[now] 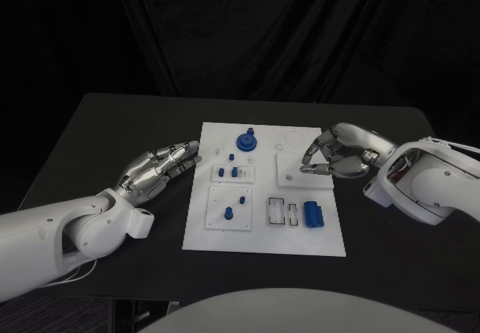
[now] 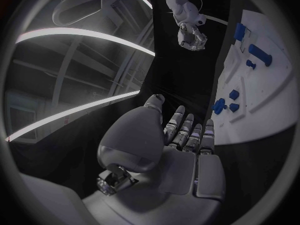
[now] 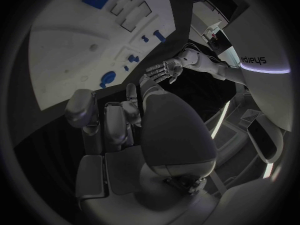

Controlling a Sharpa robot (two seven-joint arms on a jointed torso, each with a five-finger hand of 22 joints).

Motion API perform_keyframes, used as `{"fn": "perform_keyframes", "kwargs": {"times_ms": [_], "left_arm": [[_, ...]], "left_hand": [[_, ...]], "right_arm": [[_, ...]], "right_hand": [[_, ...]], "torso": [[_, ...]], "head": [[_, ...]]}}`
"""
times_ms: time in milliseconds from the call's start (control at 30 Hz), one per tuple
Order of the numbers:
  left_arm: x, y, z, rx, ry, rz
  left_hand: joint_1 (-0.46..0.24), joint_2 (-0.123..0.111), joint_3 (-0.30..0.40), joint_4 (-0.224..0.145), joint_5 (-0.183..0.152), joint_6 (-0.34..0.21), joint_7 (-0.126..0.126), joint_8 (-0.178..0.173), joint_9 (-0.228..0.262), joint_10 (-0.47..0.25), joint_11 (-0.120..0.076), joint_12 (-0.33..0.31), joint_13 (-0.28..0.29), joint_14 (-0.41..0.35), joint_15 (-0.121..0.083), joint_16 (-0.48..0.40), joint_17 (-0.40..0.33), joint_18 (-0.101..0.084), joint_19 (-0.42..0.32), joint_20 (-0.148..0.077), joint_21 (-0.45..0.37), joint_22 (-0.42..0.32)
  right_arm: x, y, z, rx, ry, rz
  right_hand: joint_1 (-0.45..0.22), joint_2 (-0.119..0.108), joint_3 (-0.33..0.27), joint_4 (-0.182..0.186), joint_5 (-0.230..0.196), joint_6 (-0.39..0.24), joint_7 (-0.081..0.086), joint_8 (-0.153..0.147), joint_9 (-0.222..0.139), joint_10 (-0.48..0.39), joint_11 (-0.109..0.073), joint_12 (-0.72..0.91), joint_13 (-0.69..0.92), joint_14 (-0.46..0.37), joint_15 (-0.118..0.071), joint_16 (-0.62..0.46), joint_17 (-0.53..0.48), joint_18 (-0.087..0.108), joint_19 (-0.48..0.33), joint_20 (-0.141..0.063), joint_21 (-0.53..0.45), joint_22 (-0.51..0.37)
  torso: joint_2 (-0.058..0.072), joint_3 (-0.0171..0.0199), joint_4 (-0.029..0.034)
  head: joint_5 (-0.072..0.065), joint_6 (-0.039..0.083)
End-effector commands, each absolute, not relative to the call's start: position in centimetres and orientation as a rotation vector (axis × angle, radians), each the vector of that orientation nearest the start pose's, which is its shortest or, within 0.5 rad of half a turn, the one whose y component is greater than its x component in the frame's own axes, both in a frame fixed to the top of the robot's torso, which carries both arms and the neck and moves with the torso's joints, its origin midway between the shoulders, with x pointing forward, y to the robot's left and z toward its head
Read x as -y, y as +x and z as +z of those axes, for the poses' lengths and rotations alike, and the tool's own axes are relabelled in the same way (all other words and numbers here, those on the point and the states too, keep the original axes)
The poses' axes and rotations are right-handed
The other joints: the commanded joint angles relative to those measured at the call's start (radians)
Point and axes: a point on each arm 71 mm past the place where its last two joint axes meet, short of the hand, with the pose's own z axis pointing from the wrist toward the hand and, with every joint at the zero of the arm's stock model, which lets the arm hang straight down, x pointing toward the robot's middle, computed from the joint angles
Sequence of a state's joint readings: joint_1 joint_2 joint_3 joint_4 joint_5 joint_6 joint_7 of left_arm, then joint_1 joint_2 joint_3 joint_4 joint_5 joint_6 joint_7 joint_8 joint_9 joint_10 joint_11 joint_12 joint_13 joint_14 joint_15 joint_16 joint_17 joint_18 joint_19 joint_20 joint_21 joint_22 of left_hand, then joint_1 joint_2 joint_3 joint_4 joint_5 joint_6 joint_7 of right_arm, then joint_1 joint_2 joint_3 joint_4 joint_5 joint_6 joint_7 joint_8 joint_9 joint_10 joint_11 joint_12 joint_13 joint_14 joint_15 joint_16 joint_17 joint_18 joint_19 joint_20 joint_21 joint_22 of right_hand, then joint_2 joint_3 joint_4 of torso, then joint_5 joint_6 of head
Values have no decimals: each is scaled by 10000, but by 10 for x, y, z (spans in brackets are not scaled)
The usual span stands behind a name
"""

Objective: Assemble the parts on the task board

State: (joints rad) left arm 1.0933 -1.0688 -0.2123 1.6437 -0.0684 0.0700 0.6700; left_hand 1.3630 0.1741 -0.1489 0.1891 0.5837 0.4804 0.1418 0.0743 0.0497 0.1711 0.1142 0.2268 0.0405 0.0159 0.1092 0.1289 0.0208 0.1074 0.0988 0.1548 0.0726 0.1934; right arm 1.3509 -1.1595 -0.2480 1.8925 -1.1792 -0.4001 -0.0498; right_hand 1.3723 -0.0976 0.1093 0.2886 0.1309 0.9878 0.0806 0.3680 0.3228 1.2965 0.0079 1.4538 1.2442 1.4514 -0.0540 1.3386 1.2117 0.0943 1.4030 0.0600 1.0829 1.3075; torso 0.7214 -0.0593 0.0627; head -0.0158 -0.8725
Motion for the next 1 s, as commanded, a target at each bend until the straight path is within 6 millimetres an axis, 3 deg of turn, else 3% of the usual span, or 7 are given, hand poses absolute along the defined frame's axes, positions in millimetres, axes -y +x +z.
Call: {"fn": "perform_keyframes", "kwargs": {"times_ms": [33,100,167,333,467,567,1000], "left_arm": [[-268,399,-237,-13455,-8569,-18788],[-269,399,-237,-13400,-8444,-18687],[-269,399,-237,-13363,-8366,-18614],[-270,400,-237,-13390,-8310,-18500],[-270,400,-238,-13442,-8311,-18423],[-270,400,-238,-13475,-8315,-18396],[-268,400,-240,-13911,-8502,-18562]], "left_hand": [[-31,-33,-108,37,-61,-483,-315,-167,-45,-351,-327,-254,-32,-48,-153,-182,-23,166,-101,-53,-96,-158],[-48,-24,-240,221,-207,-1616,-1239,-388,-146,-1009,-1365,-797,-109,-103,75,-405,-54,69,-481,62,-351,-770],[12,-16,-296,286,-206,-1796,-1482,-414,-159,-1194,-1630,-899,-130,-127,73,-564,-78,122,-649,151,-472,-1070],[79,-3,-318,301,-161,-1809,-1406,-414,-158,-1234,-1546,-864,-127,-135,53,-626,-86,202,-654,265,-478,-1079],[187,7,-365,301,-90,-1822,-1327,-413,-157,-1276,-1453,-789,-126,-132,69,-655,-87,276,-637,714,-474,-1068],[233,1,-416,314,-55,-1783,-1268,-406,-152,-1284,-1378,-711,-122,-101,237,-533,-63,317,-633,1022,-476,-1077],[460,114,-387,157,101,-1376,-754,-352,-108,-1300,-869,-514,-108,-37,616,-354,-32,569,-640,1151,-488,-1100]], "right_arm": [[259,398,-182,-18428,1638,6583],[265,394,-192,-18916,1564,5788],[269,389,-200,-19339,1378,5018],[273,382,-211,-19946,1077,3765],[272,378,-216,-20361,796,3160],[268,375,-218,-20553,603,2952],[256,367,-222,-20904,289,2944]], "right_hand": [[-531,23,-40,35,15,-161,-83,420,306,947,-54,536,1271,212,-64,298,398,-77,215,-73,442,1493],[-1561,52,-36,43,109,-378,-158,837,629,1804,-153,861,2187,674,-139,1032,1456,-320,765,-191,1821,1828],[-1846,-28,53,56,57,-488,-209,1061,807,2336,-175,1039,2787,853,-217,1383,2007,-444,987,-238,2466,1986],[-2293,-247,404,64,249,-629,-337,1864,1471,2743,-313,1169,3266,957,-319,1633,2403,-549,1174,-361,3080,2123],[-2406,-181,525,64,482,-428,-493,2269,1820,2743,-456,1169,3266,1000,-430,1738,2554,-615,1270,-453,3437,2212],[-2541,-229,528,69,418,-383,-551,2373,1951,2743,-508,1169,3266,988,-481,1711,2496,-602,1251,-501,3399,2194],[-2832,-314,530,76,227,-250,-631,2472,2126,2743,-584,1169,3266,979,-545,1696,2462,-604,1240,-567,3433,2194]], "torso": [[8,-21,-67],[12,-23,-70],[15,-24,-66],[-1,-33,-39],[-3,-20,-76],[-2,-5,-93],[13,-4,-71]], "head": [[-159,-2],[-260,-2],[-371,-2],[-591,-2],[-719,-2],[-821,-2],[-944,-2]]}}
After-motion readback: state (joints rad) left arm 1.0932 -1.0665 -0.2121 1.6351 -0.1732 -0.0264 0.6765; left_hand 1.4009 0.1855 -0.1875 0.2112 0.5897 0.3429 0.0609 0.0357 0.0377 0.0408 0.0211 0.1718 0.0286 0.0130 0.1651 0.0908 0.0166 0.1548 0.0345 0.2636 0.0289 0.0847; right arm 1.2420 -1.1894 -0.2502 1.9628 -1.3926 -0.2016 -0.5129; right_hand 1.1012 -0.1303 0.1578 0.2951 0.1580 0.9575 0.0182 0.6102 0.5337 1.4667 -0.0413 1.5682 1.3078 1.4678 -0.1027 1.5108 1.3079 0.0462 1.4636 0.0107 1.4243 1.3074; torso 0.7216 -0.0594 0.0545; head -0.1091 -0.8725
